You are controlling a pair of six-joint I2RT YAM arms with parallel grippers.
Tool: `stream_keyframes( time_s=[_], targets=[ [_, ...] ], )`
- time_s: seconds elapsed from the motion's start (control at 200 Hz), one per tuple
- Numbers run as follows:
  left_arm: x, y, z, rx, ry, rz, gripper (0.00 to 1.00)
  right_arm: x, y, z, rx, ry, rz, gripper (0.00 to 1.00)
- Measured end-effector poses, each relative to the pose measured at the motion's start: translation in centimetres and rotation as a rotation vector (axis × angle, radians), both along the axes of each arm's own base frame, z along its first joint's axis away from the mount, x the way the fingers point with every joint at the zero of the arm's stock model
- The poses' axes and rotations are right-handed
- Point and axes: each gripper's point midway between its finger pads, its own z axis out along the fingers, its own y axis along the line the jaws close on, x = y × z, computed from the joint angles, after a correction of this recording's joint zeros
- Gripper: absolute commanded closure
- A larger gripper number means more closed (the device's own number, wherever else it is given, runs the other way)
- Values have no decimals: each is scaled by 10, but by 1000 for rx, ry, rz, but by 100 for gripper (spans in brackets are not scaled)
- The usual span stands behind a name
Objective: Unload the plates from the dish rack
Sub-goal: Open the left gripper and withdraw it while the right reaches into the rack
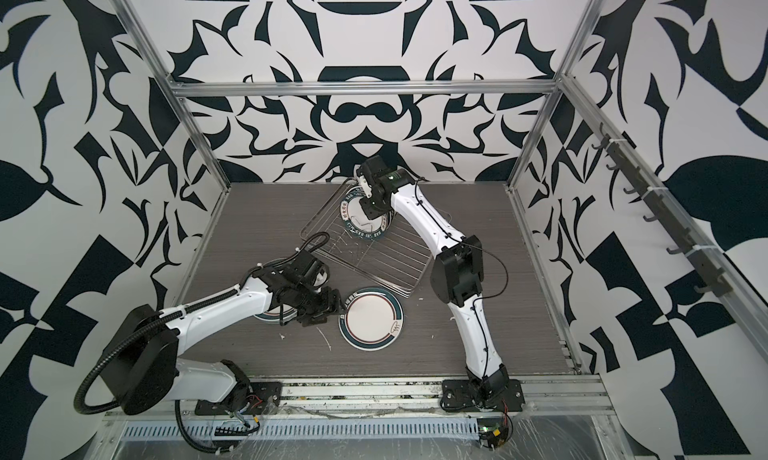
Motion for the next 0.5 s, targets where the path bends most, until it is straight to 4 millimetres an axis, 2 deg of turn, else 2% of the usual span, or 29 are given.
stream_keyframes(
  time_s=[0.17,0.39,0.5],
  targets=[
    [3,0,4,0,-22,5,26,-2,-3,6,-3,-15,3,62],
    [6,-1,3,4,-23,6,27,-2,-11,39,11,-90,-3,62],
    [6,-1,3,4,-23,6,27,1,-12,40,13,-100,-4,62]
  ],
)
